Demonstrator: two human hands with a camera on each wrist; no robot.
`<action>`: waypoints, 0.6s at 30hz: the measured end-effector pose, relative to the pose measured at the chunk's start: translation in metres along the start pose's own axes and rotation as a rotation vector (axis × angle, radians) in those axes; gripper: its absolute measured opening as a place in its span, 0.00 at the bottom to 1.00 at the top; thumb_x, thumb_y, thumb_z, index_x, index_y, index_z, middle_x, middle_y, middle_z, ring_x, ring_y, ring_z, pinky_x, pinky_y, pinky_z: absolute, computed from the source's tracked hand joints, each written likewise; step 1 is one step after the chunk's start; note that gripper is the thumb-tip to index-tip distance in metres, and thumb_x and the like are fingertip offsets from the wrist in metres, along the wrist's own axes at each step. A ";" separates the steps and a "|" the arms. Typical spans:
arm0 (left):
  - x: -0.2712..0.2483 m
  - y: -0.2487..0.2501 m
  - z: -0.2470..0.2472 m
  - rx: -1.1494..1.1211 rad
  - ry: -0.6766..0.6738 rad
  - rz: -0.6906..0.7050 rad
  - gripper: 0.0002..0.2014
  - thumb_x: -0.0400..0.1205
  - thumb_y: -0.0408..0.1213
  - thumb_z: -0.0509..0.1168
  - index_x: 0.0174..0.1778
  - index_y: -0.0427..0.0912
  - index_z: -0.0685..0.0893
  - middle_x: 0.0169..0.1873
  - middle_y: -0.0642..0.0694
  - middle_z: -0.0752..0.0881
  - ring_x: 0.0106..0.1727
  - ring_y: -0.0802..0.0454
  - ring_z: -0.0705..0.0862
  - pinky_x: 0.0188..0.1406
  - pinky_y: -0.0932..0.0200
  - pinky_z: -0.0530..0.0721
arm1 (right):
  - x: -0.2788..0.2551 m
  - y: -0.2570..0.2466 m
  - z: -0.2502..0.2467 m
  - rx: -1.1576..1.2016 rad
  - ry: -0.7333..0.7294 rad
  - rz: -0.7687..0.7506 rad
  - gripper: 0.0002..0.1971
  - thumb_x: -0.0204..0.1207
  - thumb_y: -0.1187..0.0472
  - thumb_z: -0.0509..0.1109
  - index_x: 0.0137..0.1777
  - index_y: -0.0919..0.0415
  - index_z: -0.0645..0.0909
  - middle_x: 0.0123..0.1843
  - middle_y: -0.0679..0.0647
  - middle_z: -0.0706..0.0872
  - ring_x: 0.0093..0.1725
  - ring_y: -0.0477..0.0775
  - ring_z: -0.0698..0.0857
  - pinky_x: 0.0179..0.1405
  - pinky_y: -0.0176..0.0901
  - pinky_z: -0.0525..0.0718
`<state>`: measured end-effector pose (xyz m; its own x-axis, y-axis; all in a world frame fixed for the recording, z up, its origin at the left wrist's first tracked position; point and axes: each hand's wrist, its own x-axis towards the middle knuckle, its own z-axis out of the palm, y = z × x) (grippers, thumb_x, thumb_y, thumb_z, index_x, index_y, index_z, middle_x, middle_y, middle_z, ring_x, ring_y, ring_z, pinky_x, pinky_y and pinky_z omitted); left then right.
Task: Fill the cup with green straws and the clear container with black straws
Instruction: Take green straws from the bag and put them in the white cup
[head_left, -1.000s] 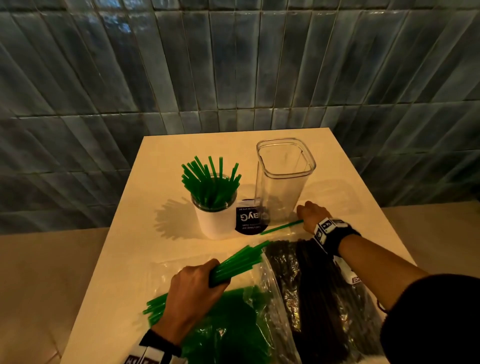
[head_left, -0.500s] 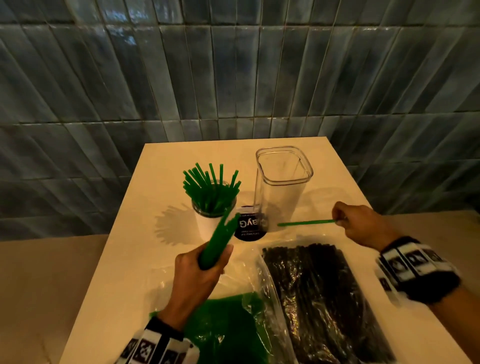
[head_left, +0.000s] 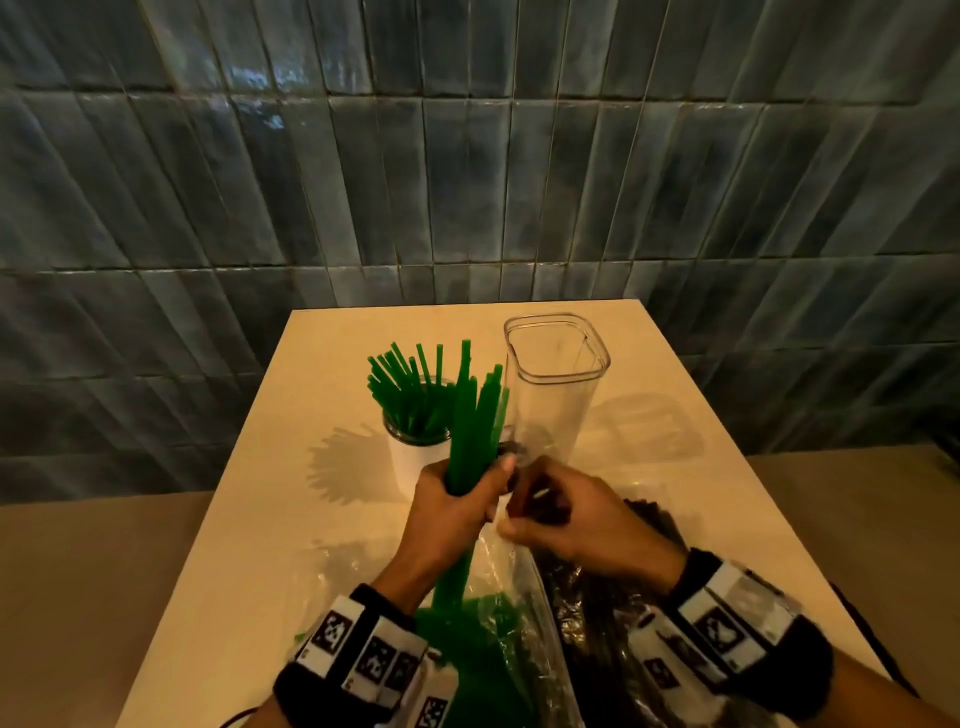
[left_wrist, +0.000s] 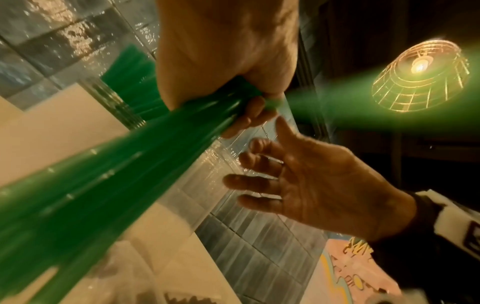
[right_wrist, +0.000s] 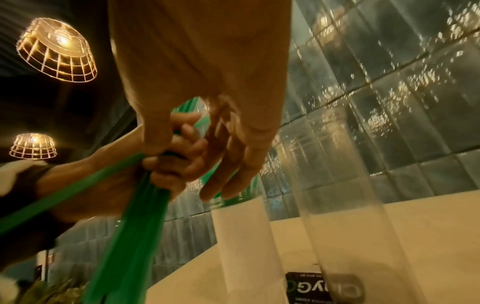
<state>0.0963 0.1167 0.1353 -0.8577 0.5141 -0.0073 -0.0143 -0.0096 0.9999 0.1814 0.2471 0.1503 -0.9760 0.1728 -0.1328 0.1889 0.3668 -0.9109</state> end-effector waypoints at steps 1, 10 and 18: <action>-0.003 0.000 -0.003 0.029 -0.034 0.006 0.16 0.78 0.35 0.70 0.23 0.44 0.79 0.13 0.53 0.75 0.15 0.61 0.71 0.18 0.69 0.70 | 0.003 0.000 -0.004 0.097 0.005 0.007 0.21 0.64 0.48 0.80 0.54 0.53 0.79 0.51 0.49 0.88 0.53 0.43 0.87 0.55 0.41 0.86; -0.012 0.005 0.001 0.089 -0.224 -0.068 0.11 0.77 0.23 0.67 0.48 0.43 0.78 0.27 0.51 0.83 0.22 0.63 0.80 0.22 0.66 0.78 | 0.032 -0.032 0.026 0.316 0.013 -0.106 0.11 0.78 0.55 0.66 0.39 0.59 0.85 0.48 0.59 0.91 0.53 0.54 0.89 0.56 0.46 0.86; -0.002 -0.023 -0.019 0.304 -0.130 -0.063 0.11 0.72 0.48 0.75 0.47 0.51 0.84 0.38 0.53 0.89 0.38 0.61 0.86 0.39 0.66 0.80 | 0.060 -0.073 0.012 0.475 0.337 -0.173 0.21 0.84 0.52 0.57 0.30 0.59 0.75 0.21 0.49 0.78 0.26 0.49 0.83 0.45 0.54 0.88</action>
<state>0.0885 0.1002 0.1123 -0.7868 0.6111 -0.0865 0.1057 0.2715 0.9566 0.1074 0.2198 0.2039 -0.8854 0.4554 0.0931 -0.1143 -0.0193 -0.9933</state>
